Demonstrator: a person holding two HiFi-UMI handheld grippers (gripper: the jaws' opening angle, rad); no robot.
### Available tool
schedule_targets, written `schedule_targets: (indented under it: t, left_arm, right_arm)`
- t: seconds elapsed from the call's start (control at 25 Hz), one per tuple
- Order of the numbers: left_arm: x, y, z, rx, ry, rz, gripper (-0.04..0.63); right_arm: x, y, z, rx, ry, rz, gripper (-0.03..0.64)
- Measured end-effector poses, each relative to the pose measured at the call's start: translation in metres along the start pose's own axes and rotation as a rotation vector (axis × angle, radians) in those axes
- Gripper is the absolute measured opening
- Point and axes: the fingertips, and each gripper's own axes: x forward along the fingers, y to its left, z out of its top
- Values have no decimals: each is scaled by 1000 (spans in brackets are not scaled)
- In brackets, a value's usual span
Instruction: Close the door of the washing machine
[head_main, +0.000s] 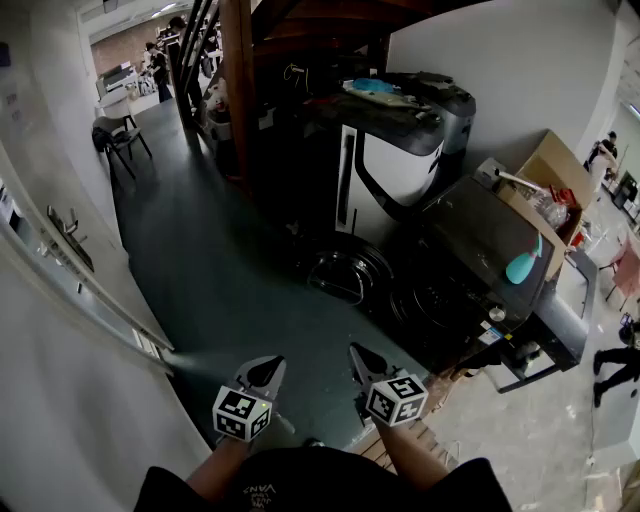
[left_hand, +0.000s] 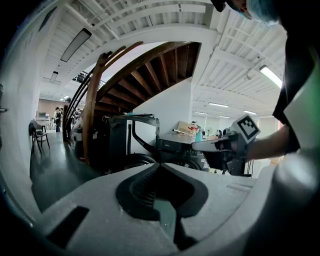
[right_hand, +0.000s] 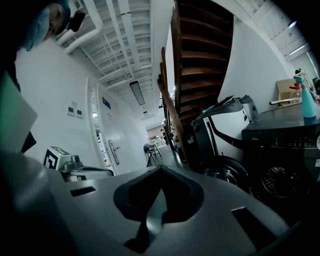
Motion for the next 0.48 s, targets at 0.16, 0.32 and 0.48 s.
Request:
schedule_targets:
  t: [0.16, 0.32, 0.48]
  left_arm:
    - [12, 22, 0, -19, -9, -2, 3]
    - [34, 48, 3, -33, -19, -57, 3]
    - [67, 81, 9, -41, 9, -131, 33]
  right_arm:
    - [21, -5, 3, 4, -4, -4, -2]
    - [47, -10, 11, 43, -43, 0, -1]
    - [81, -23, 21, 38, -60, -55, 25]
